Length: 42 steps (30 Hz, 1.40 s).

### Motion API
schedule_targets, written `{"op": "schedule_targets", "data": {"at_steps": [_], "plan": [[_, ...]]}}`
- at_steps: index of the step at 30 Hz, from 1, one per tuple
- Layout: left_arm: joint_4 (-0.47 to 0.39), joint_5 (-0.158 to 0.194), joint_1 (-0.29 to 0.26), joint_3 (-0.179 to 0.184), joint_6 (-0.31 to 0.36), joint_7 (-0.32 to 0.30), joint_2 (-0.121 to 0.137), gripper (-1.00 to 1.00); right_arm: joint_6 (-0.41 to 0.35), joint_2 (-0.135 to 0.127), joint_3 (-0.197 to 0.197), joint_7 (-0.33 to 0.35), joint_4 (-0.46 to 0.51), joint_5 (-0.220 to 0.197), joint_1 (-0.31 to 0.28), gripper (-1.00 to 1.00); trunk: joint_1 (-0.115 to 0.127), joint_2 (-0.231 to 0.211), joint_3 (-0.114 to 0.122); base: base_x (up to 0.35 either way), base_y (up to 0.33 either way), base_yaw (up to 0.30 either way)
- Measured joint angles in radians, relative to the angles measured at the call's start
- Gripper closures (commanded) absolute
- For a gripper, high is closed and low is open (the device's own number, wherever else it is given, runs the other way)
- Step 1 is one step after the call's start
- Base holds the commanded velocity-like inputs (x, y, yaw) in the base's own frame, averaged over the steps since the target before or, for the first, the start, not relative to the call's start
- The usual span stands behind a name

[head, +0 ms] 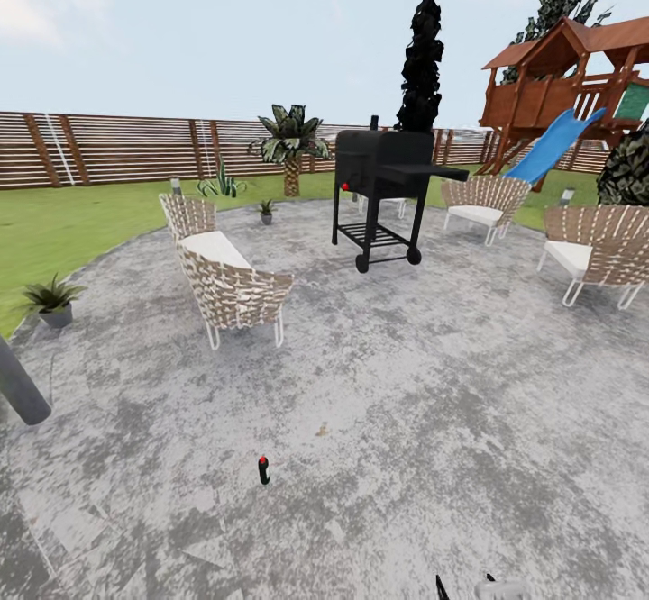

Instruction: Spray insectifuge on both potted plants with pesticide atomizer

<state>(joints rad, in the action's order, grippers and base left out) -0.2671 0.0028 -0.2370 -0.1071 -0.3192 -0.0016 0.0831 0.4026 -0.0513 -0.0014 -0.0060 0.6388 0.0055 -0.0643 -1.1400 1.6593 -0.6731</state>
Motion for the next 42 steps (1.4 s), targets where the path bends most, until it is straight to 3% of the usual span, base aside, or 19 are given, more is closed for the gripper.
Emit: {"op": "schedule_targets", "data": {"at_steps": [2, 5, 8, 14, 42], "plan": [[0.003, -0.002, -0.031, 0.000, 0.003, 0.000, 0.000, -1.00, -0.004, 0.000, 0.000, -0.003, 0.028, 0.000, -0.015, -1.00, -0.008, 0.014, -0.006, 0.000, 0.000, 0.000], [0.006, -0.002, -0.085, 0.001, 0.006, 0.002, -0.001, -1.00, -0.054, -0.001, -0.001, -0.077, 0.048, 0.001, -0.090, -1.00, -0.019, 0.035, -0.016, 0.000, 0.000, 0.000], [0.009, -0.001, -0.094, -0.001, -0.003, 0.003, 0.001, -1.00, -0.120, -0.002, 0.001, -0.149, 0.037, 0.003, -0.136, -1.00, -0.031, 0.056, -0.025, 0.000, 0.000, 0.000], [0.022, -0.004, -0.085, 0.002, -0.011, 0.001, 0.001, -1.00, -0.133, -0.004, 0.006, -0.164, -0.060, 0.004, -0.145, -1.00, -0.054, 0.098, -0.044, 0.000, 0.000, 0.000], [0.036, 0.001, -0.086, 0.002, -0.018, 0.003, 0.001, -1.00, -0.128, 0.002, 0.005, -0.171, -0.101, 0.003, -0.145, -1.00, -0.161, 0.294, -0.132, 0.000, 0.000, 0.000]]}}
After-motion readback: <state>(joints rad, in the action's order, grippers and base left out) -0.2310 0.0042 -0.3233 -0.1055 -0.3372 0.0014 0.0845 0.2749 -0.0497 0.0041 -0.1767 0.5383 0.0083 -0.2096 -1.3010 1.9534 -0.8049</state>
